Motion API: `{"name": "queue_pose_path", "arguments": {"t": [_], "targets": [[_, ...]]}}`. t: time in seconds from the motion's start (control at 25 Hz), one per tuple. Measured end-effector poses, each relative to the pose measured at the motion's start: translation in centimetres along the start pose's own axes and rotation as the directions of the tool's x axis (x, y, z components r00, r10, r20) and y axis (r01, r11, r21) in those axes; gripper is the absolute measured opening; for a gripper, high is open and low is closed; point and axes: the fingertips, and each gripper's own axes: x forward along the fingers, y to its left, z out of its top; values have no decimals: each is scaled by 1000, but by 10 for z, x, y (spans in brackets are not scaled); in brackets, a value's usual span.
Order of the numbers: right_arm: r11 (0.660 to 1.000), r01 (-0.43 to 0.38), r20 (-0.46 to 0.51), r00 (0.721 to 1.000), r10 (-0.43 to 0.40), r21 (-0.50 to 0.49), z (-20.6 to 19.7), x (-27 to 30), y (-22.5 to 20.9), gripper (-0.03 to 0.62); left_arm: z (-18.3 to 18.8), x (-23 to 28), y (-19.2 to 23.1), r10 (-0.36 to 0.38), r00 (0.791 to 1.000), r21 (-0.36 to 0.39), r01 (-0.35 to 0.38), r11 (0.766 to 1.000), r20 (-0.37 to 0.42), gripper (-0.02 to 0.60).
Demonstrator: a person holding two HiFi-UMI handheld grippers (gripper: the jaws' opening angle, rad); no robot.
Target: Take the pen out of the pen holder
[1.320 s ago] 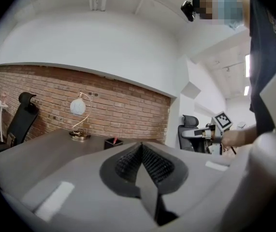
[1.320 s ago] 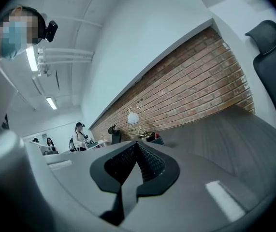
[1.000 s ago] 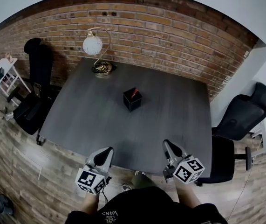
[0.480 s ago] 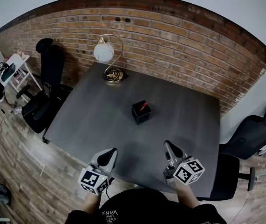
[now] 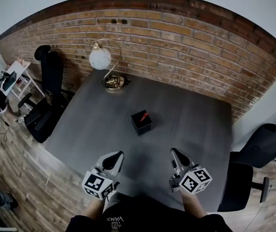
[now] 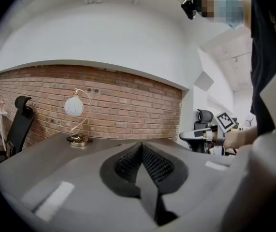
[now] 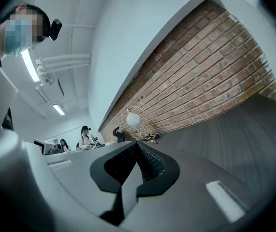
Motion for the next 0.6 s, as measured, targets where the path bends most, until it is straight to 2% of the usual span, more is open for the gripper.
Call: {"name": "queue_pose_path", "arguments": {"t": [0.32, 0.6], "targets": [[997, 78, 6, 997, -78, 1, -6, -1, -6, 2, -7, 28, 7, -100, 995, -15, 99, 995, -20, 52], [984, 172, 48, 984, -170, -37, 1, 17, 25, 1, 5, 33, 35, -235, 972, 1, 235, 972, -13, 52]]}}
